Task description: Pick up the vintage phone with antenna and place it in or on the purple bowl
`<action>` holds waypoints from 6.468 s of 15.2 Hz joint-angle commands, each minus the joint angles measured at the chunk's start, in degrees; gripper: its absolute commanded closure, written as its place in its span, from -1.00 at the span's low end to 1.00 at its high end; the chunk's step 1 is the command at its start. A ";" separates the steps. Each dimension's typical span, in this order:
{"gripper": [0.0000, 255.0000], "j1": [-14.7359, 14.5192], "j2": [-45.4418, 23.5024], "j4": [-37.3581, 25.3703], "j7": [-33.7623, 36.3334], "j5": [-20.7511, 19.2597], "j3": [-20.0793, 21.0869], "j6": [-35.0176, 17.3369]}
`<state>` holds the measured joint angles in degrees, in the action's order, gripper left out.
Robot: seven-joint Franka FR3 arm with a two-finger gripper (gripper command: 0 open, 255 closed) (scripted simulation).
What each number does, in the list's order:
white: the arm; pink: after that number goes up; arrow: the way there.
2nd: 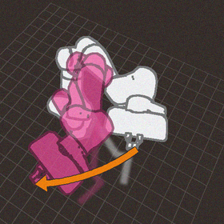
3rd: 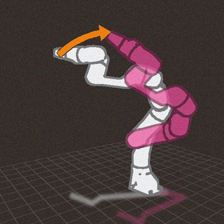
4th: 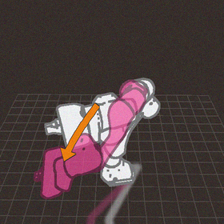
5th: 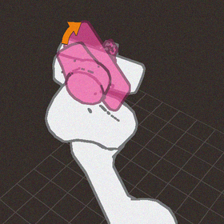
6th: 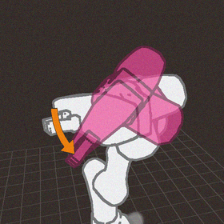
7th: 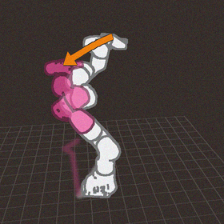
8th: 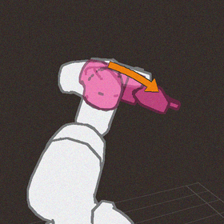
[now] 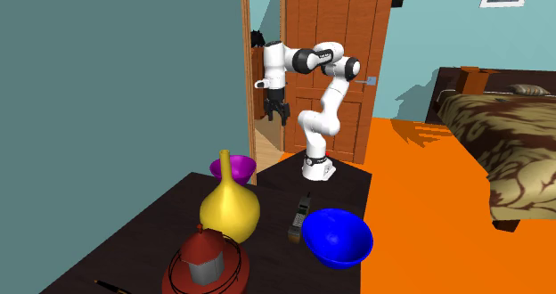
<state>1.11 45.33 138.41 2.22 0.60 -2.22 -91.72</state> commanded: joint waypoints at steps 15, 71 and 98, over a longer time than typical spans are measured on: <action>-1.00 -8.13 -22.68 -5.77 0.07 3.74 9.24 -17.20; 1.00 -16.36 -52.54 -28.41 2.97 -2.51 19.32 -23.92; 1.00 -11.15 -45.24 -34.78 -7.43 -0.39 14.92 -10.53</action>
<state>-10.78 -0.42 103.20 -3.64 0.10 13.41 -102.31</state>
